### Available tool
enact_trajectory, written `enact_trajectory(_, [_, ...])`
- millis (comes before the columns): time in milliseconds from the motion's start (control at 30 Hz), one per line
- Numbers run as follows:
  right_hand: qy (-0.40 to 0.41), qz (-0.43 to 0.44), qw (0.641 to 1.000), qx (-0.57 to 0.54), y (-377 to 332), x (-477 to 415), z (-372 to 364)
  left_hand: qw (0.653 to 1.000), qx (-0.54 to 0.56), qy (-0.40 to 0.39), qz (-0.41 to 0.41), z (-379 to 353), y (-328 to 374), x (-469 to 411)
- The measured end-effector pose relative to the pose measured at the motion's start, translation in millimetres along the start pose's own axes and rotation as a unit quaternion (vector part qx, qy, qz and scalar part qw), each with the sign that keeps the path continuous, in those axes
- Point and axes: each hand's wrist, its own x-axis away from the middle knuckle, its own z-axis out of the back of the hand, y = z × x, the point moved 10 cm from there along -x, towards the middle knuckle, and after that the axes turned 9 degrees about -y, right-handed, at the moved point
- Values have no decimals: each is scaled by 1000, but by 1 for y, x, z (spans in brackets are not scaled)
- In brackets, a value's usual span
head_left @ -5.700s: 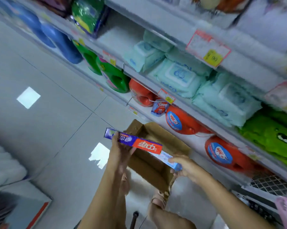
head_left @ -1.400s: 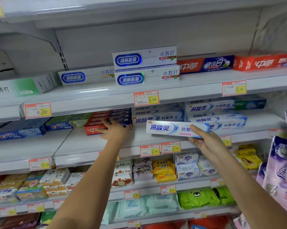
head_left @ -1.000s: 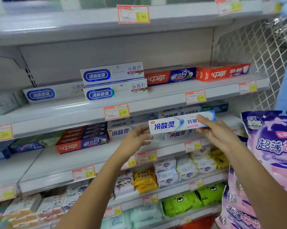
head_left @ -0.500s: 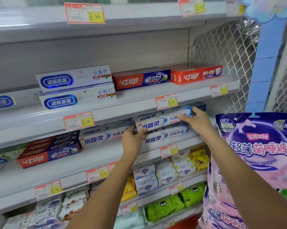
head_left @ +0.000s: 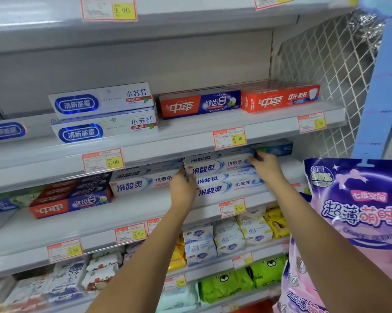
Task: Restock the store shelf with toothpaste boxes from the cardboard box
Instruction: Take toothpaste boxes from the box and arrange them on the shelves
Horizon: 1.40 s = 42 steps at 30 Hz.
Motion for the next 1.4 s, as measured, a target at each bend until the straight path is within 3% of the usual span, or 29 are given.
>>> enact_trajectory(200, [-46,-19,999,12,-3,-9,-9,1000,-1,-1,3,-5,3,-6])
enact_trajectory(333, [-86,-60,994,-36,4,-14,-16,1000,-5,-4,15,-7,0,-9])
enact_trajectory(700, [-73,-67,995,-23,2,-9,-12,997,35,-47,50,-16,-5,-10])
enact_trajectory(800, [-32,-40,999,7,0,-2,-3,995,49,-58,57,-11,-6,3])
enact_trajectory(867, [39,-7,997,64,-5,16,11,997,38,-53,44,-2,-2,19])
enact_trajectory(933, [138,60,985,87,-17,54,23,998,56,-33,14,12,1,45])
enact_trajectory(1000, [176,142,973,56,-25,99,14,994,108,-8,-34,29,1,78])
enact_trajectory(1100, [68,182,980,49,-7,139,-41,991,132,-18,-26,36,-35,122])
enact_trajectory(1200, [-45,144,986,74,33,162,-100,988,143,-35,50,33,-96,154])
enact_trajectory(1400, [-120,108,980,116,62,188,-154,985,128,0,114,55,-148,190])
